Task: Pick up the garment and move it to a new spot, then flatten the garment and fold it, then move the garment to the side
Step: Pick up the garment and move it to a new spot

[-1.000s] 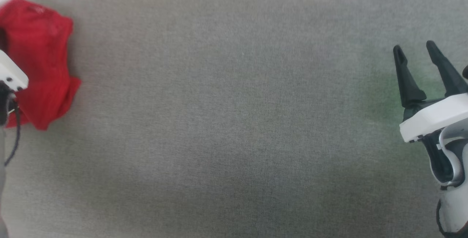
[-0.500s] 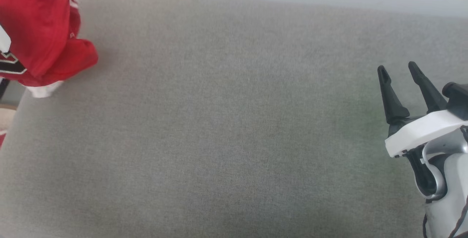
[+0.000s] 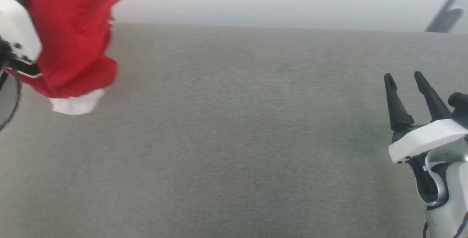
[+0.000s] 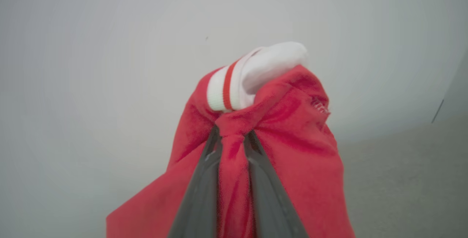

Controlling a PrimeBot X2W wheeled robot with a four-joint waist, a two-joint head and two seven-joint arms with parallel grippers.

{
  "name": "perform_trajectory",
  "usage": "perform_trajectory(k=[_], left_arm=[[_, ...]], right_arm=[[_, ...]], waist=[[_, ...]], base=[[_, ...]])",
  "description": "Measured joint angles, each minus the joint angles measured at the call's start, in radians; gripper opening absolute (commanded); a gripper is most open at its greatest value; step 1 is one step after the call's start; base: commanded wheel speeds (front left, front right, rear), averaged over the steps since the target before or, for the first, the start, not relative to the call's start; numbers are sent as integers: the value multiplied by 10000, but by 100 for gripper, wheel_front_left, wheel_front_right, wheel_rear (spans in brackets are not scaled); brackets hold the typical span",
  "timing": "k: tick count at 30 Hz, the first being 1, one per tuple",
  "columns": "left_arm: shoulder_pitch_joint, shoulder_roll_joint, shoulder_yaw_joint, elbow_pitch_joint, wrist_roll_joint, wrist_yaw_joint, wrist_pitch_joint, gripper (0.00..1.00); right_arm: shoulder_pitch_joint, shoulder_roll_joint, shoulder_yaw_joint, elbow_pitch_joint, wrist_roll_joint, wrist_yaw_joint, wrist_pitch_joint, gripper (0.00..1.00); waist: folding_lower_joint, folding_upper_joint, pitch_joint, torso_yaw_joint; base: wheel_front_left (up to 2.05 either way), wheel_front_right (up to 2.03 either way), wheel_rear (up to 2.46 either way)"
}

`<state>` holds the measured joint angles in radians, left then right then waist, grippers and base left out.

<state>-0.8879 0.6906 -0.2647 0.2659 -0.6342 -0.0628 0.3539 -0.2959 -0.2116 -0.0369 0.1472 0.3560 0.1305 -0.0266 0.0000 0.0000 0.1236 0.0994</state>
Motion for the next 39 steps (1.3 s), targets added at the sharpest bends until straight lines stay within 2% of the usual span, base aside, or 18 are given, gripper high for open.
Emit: perform_trajectory(k=[9,20,26,31,32,35,39], left_arm=[[742,-52,-374,-2690,-173,673,1156,0],[1624,-836,-1664,-3622,-171,909,1929,0],[2629,-1342,-2564,-3390,-244,930,2125,0],[3308,-1793,-3221,-2531,-263,763,1962,0],[3382,-1875,-3361,-2261,-240,715,1889,8],[3614,-2194,-3647,-1361,-234,625,1668,6],[3700,-2602,-3992,-130,-125,485,1365,21]], right_arm=[[55,117,-522,25,-61,0,-163,100],[252,359,-1005,230,-90,0,-443,100],[295,548,-924,525,-46,0,-673,100],[296,635,-769,704,-25,0,-790,100],[293,640,-731,763,-10,0,-792,100],[235,656,-581,872,33,0,-811,100],[65,639,-360,1047,69,0,-878,100]], waist=[[0,0,-26,-1309],[0,0,437,-2775],[0,0,733,-3207],[0,0,876,-3370],[0,0,904,-3381],[0,0,973,-3390],[0,0,1046,-3372]], base=[[0,0,0],[0,0,0],[0,0,0],[0,0,0],[0,0,0],[0,0,0],[0,0,0]])
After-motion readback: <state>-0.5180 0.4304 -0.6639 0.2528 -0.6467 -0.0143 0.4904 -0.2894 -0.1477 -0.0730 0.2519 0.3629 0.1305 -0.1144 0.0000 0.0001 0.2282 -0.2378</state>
